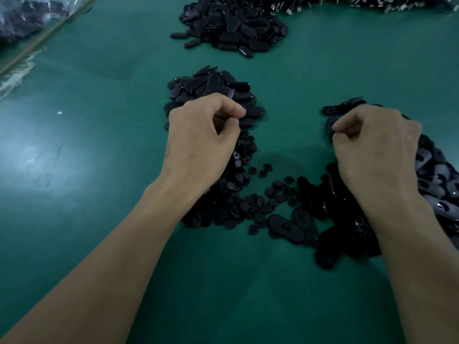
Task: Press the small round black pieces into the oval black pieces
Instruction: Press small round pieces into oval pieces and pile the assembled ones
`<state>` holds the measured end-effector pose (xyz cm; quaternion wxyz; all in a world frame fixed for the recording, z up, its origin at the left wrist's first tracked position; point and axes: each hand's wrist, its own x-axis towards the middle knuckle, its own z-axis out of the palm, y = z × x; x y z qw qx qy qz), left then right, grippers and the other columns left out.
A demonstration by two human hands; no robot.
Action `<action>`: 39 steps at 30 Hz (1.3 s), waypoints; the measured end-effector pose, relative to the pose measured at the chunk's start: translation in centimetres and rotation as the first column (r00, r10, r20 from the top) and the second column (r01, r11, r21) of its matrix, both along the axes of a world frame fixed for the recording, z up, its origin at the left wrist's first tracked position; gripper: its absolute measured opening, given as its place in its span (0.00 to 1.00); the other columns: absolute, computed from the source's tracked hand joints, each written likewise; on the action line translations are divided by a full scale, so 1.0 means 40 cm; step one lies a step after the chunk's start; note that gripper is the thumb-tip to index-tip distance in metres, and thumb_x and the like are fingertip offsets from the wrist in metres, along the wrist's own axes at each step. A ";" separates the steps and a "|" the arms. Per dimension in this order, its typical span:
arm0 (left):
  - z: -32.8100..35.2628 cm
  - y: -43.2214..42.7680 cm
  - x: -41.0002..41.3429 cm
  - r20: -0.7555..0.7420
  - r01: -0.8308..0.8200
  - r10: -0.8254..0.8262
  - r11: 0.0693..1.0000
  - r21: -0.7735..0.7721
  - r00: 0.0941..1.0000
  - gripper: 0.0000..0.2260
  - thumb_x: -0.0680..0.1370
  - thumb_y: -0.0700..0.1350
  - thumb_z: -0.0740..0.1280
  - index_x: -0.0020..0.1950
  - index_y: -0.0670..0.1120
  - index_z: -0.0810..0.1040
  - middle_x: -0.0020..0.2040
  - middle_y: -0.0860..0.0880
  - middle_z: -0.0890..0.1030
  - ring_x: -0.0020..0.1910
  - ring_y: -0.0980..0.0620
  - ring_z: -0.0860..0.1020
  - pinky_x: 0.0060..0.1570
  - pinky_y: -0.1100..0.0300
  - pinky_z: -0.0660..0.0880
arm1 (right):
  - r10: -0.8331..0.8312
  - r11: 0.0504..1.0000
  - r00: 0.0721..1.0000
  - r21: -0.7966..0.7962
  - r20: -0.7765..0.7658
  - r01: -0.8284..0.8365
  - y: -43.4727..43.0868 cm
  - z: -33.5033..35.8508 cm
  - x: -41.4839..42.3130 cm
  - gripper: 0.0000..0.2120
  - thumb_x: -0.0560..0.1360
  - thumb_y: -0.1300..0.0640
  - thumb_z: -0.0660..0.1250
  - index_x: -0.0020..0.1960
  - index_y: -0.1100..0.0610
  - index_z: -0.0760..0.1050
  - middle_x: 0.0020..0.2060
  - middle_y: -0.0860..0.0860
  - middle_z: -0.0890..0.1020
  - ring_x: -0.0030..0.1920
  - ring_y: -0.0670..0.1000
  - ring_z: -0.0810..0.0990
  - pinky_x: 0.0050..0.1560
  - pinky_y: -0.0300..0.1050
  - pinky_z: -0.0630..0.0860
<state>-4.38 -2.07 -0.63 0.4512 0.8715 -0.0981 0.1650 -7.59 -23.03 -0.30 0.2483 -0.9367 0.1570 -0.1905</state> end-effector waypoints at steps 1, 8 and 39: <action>0.000 0.000 -0.001 0.003 0.007 -0.006 1.000 -0.007 1.000 0.09 0.78 0.38 0.69 0.49 0.51 0.84 0.40 0.61 0.81 0.39 0.64 0.79 0.39 0.75 0.72 | 0.020 1.000 1.000 0.011 0.023 -0.020 0.003 0.003 0.001 0.06 0.78 0.63 0.68 0.47 0.53 0.81 0.42 0.50 0.82 0.49 0.52 0.79 0.45 0.18 0.61; 0.005 -0.022 -0.007 -0.125 0.113 -0.154 0.951 -0.287 0.980 0.10 0.78 0.44 0.72 0.58 0.52 0.83 0.45 0.55 0.86 0.45 0.56 0.85 0.51 0.56 0.82 | 0.367 0.803 0.875 0.367 0.316 -0.469 0.057 0.010 -0.003 0.12 0.71 0.60 0.78 0.39 0.48 0.77 0.33 0.43 0.82 0.33 0.41 0.78 0.37 0.31 0.75; 0.012 -0.006 0.006 -0.182 0.083 -0.237 0.797 -0.599 0.954 0.03 0.78 0.37 0.73 0.46 0.43 0.84 0.35 0.48 0.85 0.37 0.48 0.86 0.39 0.61 0.82 | 0.463 0.862 0.879 0.173 0.111 -0.476 0.075 -0.026 -0.001 0.06 0.75 0.54 0.75 0.51 0.49 0.84 0.38 0.37 0.81 0.40 0.39 0.79 0.43 0.26 0.70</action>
